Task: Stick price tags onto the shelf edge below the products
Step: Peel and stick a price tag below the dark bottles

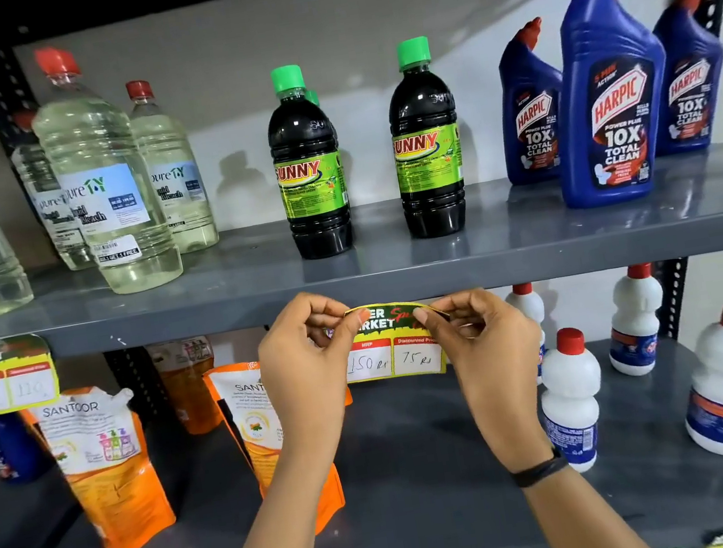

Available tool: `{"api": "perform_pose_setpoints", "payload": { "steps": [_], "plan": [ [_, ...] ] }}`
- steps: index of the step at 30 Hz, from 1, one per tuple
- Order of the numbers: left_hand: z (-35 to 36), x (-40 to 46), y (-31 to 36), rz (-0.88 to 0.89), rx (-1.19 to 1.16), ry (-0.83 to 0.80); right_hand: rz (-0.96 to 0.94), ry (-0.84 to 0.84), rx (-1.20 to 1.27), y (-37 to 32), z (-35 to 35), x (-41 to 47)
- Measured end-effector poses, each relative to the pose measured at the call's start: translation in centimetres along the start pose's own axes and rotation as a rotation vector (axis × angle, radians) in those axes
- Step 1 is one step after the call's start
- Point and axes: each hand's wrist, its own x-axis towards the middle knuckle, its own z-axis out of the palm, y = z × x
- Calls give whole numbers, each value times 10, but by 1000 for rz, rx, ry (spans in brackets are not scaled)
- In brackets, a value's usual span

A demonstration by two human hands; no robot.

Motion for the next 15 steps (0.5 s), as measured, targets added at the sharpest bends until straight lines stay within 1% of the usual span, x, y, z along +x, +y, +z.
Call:
{"api": "perform_pose_setpoints", "payload": {
  "steps": [5, 11, 13, 15],
  "plan": [
    [-5, 3, 6, 40, -20, -18, -32, 37, -21, -10, -3, -1],
    [0, 16, 12, 76, -9, 35, -76, 77, -74, -22, 1, 17],
    [3, 18, 10, 100, 39, 57, -100, 93, -127, -22, 3, 20],
    [5, 17, 9, 171, 161, 96, -150, 113, -177, -21, 5, 19]
  ]
}}
